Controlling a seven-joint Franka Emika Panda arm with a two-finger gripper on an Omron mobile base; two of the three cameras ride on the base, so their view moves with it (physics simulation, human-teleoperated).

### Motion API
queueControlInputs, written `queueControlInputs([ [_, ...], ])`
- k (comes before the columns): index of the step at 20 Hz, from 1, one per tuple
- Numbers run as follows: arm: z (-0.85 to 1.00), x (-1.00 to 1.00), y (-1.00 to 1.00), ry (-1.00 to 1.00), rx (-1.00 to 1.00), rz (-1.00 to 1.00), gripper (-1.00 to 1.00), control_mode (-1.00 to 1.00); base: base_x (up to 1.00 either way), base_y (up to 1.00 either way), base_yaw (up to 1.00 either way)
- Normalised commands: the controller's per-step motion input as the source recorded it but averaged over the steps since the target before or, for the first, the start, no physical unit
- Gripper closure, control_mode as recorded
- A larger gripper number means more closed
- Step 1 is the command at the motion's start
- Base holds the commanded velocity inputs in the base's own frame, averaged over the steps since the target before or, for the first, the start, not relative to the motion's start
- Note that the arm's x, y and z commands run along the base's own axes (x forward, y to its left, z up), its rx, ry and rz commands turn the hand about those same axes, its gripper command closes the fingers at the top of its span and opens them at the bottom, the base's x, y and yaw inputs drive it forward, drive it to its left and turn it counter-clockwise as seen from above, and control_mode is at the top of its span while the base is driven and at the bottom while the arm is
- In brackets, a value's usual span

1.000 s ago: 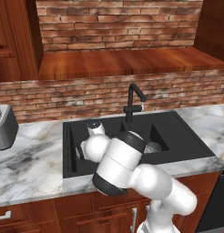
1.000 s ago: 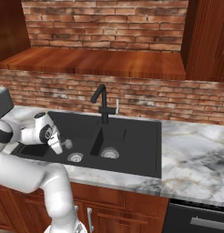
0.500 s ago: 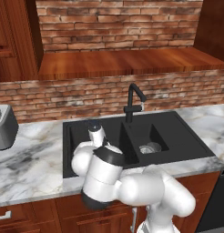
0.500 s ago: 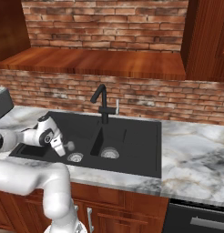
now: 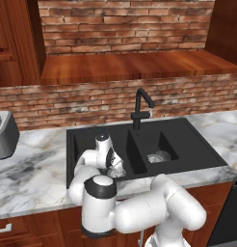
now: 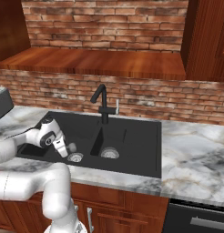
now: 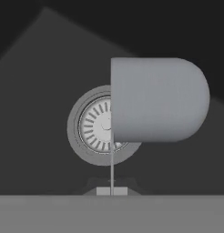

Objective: Move any existing items from the left basin to the right basin for drying. Then move the measuring cup from the counter to the left basin of the sink for washing.

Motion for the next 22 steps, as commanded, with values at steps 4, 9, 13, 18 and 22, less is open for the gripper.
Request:
queueControlInputs([
  [4, -0.19, 0.06, 0.00, 0.00, 0.04, 0.06, 1.00, -1.00, 0.00, 0.00, 0.00],
  [9, -0.23, 0.04, 0.00, 0.00, 0.03, 0.06, 1.00, -1.00, 0.00, 0.00, 0.00],
  [13, -0.16, 0.07, 0.00, 0.00, 0.02, 0.06, 1.00, -1.00, 0.00, 0.00, 0.00],
  [18, -0.16, 0.07, 0.00, 0.00, 0.00, 0.05, 1.00, -1.00, 0.00, 0.00, 0.00],
  [22, -0.18, 0.10, 0.00, 0.00, 0.00, 0.05, 1.00, -1.00, 0.00, 0.00, 0.00],
])
